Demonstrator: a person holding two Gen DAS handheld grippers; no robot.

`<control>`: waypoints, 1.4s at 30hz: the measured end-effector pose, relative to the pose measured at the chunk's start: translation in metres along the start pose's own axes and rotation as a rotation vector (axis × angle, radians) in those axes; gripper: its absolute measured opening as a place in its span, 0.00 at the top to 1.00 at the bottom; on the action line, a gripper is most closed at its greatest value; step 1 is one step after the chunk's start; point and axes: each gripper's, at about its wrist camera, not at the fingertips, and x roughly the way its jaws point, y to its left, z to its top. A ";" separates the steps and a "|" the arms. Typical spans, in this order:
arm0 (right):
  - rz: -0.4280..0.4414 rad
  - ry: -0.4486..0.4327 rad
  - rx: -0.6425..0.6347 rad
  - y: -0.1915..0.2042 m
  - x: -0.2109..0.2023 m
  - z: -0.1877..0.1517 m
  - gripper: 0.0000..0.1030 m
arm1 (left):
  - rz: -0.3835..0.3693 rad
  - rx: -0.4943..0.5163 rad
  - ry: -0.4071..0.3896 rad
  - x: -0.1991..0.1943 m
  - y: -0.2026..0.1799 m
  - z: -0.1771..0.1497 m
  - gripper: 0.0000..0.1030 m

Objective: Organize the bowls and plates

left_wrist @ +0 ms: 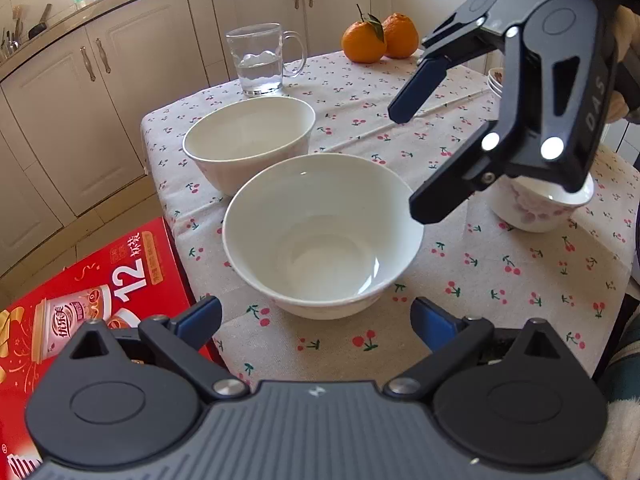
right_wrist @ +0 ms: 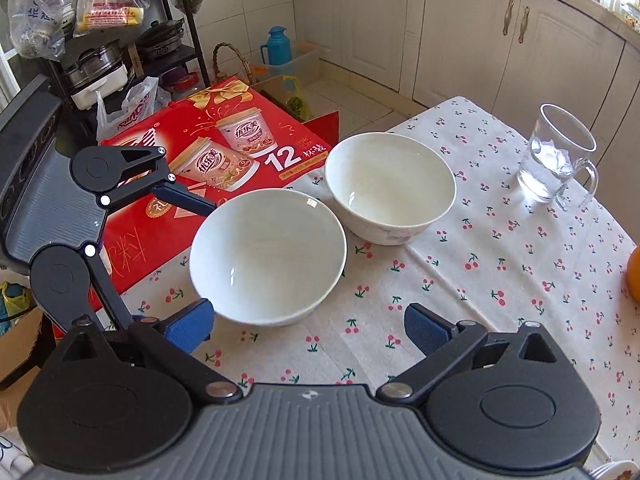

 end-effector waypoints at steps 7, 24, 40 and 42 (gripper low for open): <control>0.019 0.062 0.033 -0.011 0.027 0.014 0.19 | -0.028 -0.004 -0.010 0.001 0.007 0.005 0.04; 0.098 0.063 0.025 -0.010 0.039 0.021 0.46 | -0.050 -0.006 -0.011 -0.002 0.007 0.011 0.19; 0.087 0.045 0.013 -0.007 0.027 0.020 0.47 | -0.046 0.003 -0.008 -0.009 0.000 0.017 0.23; 0.085 0.040 0.014 -0.007 0.022 0.018 0.47 | -0.049 0.009 -0.010 -0.012 -0.003 0.019 0.23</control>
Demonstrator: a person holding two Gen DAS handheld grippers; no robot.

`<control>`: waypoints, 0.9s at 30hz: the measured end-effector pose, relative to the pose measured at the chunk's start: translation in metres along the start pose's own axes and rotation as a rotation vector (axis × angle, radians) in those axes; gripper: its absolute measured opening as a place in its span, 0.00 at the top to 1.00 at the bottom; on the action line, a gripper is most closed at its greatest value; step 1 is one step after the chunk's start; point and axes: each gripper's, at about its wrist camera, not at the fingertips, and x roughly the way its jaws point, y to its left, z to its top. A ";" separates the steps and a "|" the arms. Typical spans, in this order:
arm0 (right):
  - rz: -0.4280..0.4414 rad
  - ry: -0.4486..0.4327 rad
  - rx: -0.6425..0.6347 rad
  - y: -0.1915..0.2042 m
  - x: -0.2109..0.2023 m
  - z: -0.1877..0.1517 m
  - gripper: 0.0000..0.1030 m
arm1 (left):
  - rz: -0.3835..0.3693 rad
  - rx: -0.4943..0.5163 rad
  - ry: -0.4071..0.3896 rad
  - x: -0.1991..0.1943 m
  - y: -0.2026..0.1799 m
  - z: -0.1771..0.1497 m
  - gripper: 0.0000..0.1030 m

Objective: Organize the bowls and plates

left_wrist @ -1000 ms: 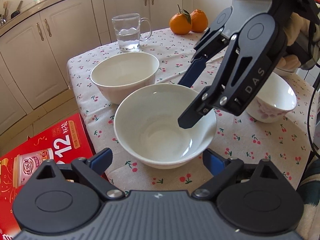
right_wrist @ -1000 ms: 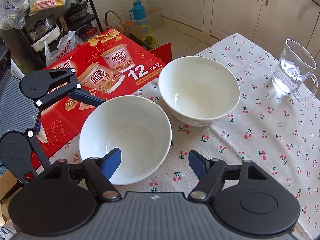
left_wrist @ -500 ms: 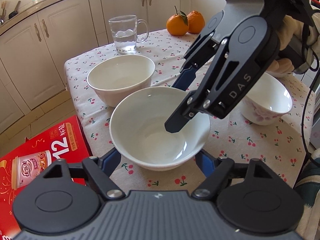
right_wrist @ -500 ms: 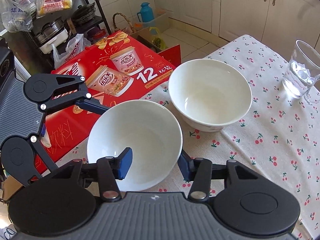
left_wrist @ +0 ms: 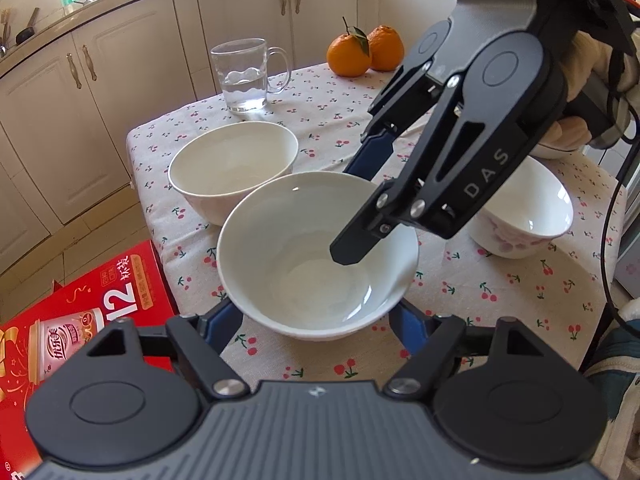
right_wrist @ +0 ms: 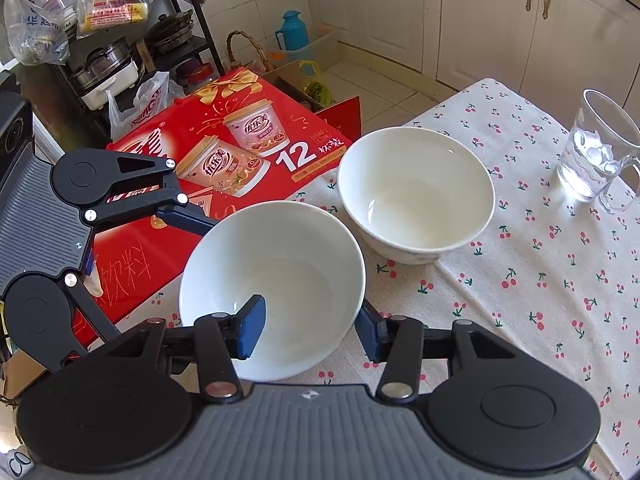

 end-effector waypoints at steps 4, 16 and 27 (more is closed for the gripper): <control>-0.009 -0.007 -0.003 0.002 -0.011 -0.006 0.47 | -0.003 0.015 -0.004 -0.006 -0.010 0.006 0.23; -0.069 -0.057 -0.003 0.003 -0.061 -0.034 0.47 | -0.014 0.086 -0.040 -0.021 -0.047 0.024 0.23; -0.131 -0.103 0.038 -0.006 -0.106 -0.072 0.47 | -0.050 0.168 -0.057 -0.020 -0.090 0.044 0.23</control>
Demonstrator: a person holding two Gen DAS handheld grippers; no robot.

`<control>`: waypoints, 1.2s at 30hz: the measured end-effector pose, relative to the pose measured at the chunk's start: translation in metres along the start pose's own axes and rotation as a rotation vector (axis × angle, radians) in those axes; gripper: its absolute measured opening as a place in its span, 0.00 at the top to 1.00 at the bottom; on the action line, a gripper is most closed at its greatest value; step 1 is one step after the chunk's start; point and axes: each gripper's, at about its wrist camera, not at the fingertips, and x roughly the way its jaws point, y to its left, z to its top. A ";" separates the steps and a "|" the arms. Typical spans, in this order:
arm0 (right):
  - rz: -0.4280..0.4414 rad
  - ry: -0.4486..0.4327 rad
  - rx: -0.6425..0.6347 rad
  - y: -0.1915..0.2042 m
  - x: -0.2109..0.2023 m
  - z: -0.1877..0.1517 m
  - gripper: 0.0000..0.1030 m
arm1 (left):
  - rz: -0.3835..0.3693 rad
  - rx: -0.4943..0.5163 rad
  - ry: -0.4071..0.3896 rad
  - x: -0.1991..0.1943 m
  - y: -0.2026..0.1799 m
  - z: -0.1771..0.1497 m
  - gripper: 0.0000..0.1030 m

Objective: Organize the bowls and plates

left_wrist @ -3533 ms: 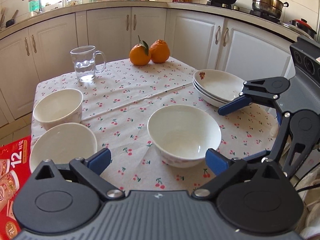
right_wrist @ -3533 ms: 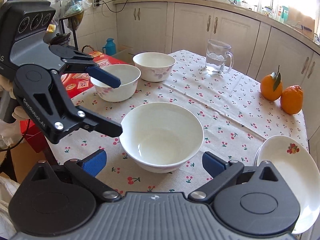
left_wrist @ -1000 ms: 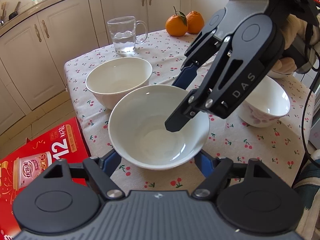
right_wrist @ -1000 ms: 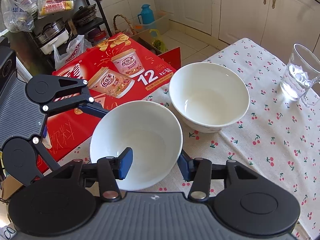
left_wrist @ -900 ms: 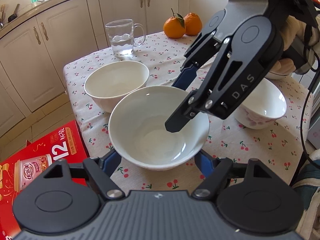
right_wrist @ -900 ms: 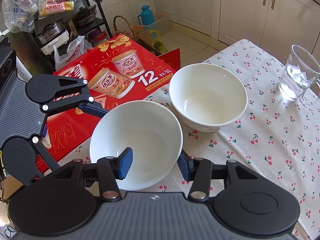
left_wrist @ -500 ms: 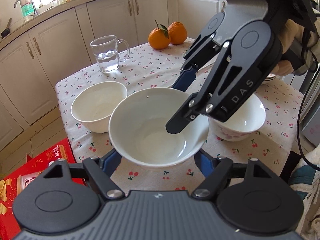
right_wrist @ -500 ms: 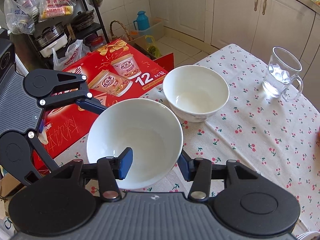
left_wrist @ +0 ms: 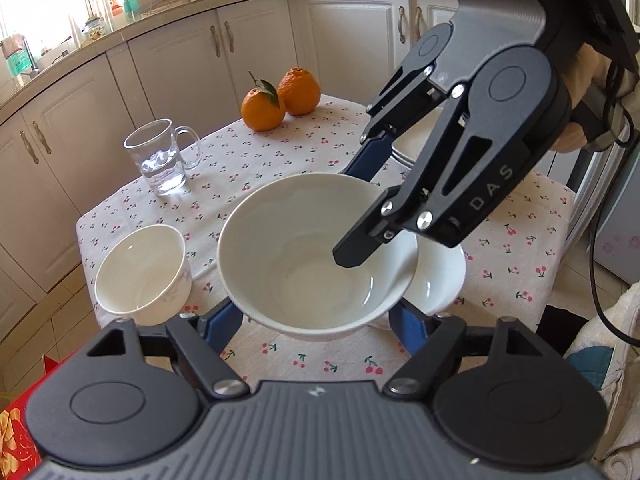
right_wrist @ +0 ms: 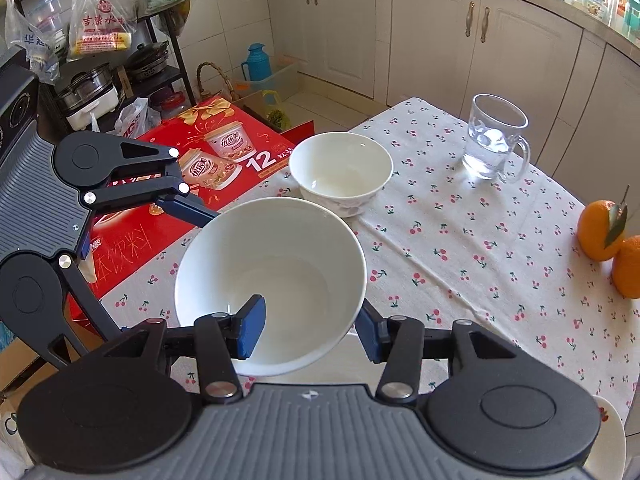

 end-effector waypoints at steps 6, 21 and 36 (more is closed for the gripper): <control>-0.025 -0.018 0.040 -0.013 -0.019 -0.021 0.47 | -0.041 0.020 0.001 0.010 -0.016 0.014 0.23; -0.021 -0.004 0.119 -0.035 -0.019 -0.057 0.47 | -0.095 0.031 0.051 0.035 -0.033 0.021 0.23; -0.008 0.026 0.139 -0.038 -0.005 -0.062 0.47 | -0.115 0.015 0.069 0.042 -0.033 0.016 0.23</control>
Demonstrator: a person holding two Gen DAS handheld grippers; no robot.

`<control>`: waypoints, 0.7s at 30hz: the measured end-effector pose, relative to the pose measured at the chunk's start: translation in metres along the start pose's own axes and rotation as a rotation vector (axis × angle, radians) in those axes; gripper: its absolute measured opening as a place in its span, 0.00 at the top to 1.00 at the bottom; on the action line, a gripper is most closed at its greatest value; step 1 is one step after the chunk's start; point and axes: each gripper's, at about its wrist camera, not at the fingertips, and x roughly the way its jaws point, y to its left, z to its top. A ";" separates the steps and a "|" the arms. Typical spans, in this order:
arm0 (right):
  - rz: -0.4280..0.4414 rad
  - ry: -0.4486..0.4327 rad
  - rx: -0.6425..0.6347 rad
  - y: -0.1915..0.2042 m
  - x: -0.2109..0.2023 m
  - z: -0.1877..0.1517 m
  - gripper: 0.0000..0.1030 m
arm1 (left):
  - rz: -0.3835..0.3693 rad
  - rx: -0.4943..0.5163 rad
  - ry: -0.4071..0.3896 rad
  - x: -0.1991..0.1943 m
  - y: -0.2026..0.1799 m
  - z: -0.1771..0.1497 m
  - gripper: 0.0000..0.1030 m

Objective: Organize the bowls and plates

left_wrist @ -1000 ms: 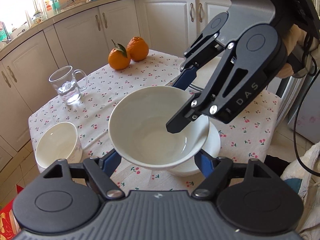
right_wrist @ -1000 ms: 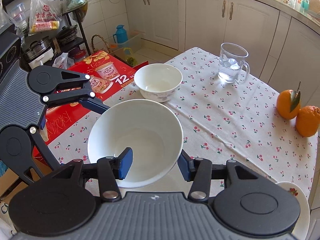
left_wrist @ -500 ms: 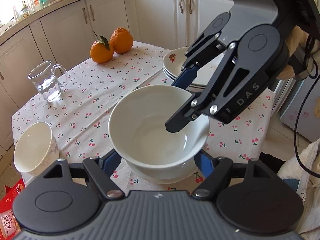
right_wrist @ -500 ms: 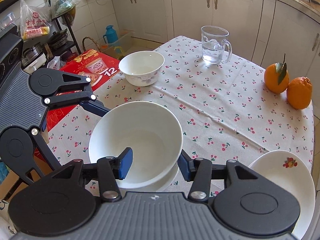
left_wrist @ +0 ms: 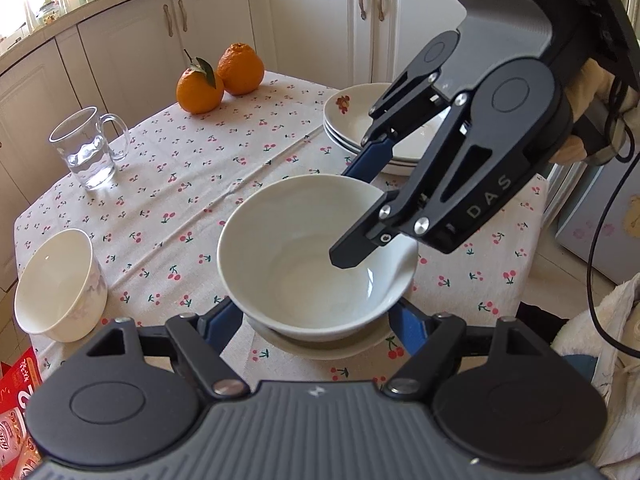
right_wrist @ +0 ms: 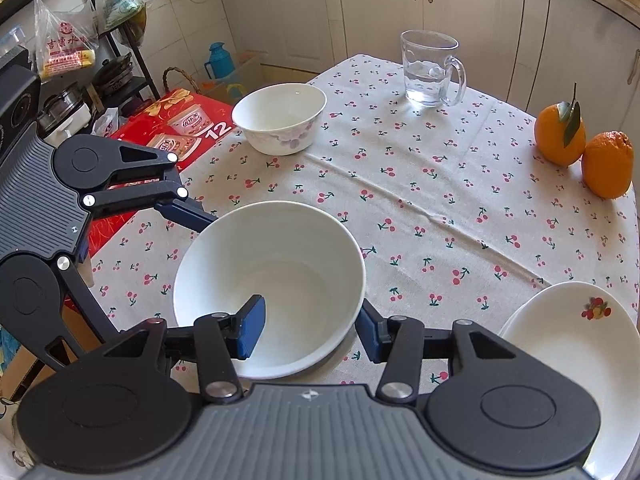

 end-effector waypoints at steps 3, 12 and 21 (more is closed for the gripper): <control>0.003 -0.001 0.004 -0.001 0.001 0.000 0.46 | -0.004 -0.003 0.000 0.000 0.001 0.000 0.23; 0.000 -0.002 -0.003 0.000 0.001 0.001 0.43 | -0.015 -0.022 -0.002 0.001 0.003 -0.001 0.22; -0.004 -0.002 -0.001 0.002 0.001 -0.001 0.39 | -0.017 -0.037 -0.007 0.001 0.006 -0.003 0.17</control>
